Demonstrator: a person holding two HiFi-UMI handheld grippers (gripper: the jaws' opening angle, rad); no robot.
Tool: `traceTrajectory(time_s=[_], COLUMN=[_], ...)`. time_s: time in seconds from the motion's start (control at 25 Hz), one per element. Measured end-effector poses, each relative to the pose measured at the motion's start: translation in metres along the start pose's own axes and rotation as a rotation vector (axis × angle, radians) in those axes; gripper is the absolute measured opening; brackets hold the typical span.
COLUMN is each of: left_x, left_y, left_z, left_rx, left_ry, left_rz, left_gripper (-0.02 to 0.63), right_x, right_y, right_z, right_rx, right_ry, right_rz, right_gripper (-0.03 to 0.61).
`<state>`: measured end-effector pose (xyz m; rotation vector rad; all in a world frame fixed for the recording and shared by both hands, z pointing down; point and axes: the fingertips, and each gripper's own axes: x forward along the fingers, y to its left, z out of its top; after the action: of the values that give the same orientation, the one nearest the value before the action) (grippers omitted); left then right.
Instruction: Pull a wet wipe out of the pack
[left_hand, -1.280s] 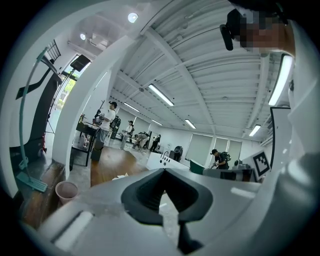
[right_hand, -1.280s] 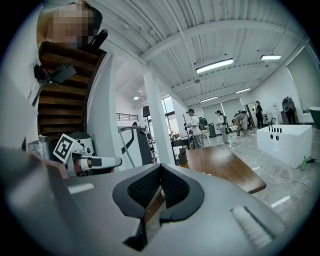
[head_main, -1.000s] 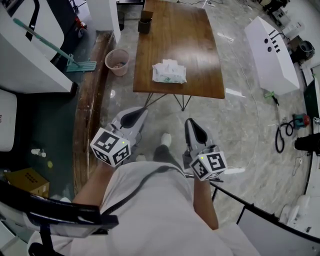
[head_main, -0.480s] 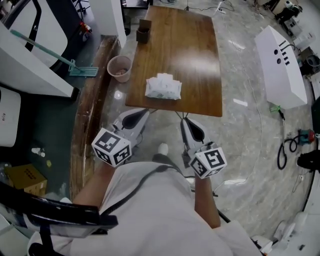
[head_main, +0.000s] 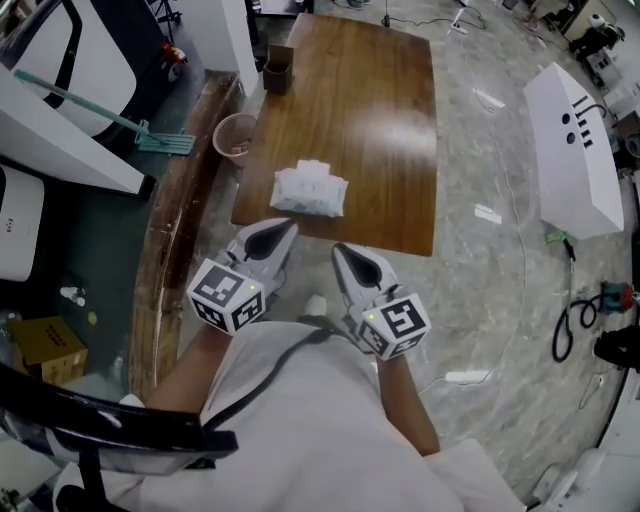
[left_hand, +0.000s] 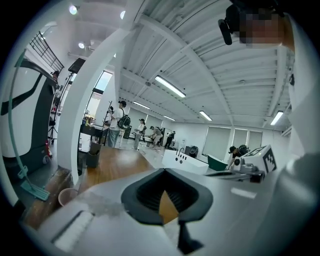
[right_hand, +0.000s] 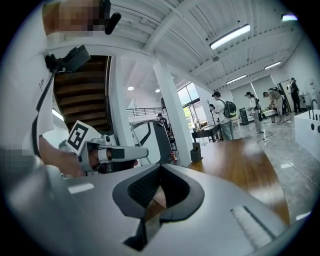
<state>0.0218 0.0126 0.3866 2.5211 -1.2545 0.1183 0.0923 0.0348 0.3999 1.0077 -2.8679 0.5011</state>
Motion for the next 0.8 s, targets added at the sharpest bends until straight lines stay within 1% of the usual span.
traceTrajectory(time_s=[0.12, 0.36, 0.48, 0.6, 0.68, 0.8], left_x=[0.013, 0.033, 0.038, 0.043, 0.045, 0.045], left_y=[-0.002, -0.011, -0.013, -0.015, -0.013, -0.008], left_z=[-0.002, -0.007, -0.009, -0.008, -0.006, -0.004], left_rx=[-0.022, -0.091, -0.077, -0.049, -0.044, -0.043], left_ry=[0.004, 0.023, 0.038, 0.051, 0.045, 0.04], left_rz=[0.008, -0.024, -0.022, -0.02, -0.02, -0.01], left_gripper=[0.002, 0.003, 0.003, 0.003, 0.003, 0.003], right_x=[0.002, 0.0, -0.001, 0.001, 0.003, 0.006], right_y=[-0.01, -0.036, -0.043, -0.041, -0.038, -0.036], right_z=[0.0, -0.005, -0.007, -0.013, -0.017, -0.015], right_rx=[0.009, 0.031, 0.033, -0.032, -0.063, -0.021], right_ry=[0.004, 0.032, 0.039, 0.073, 0.086, 0.068], right_rz=[0.032, 0.092, 0.104, 0.126, 0.139, 0.151], right_gripper=[0.007, 0.006, 0.007, 0.008, 0.008, 0.008])
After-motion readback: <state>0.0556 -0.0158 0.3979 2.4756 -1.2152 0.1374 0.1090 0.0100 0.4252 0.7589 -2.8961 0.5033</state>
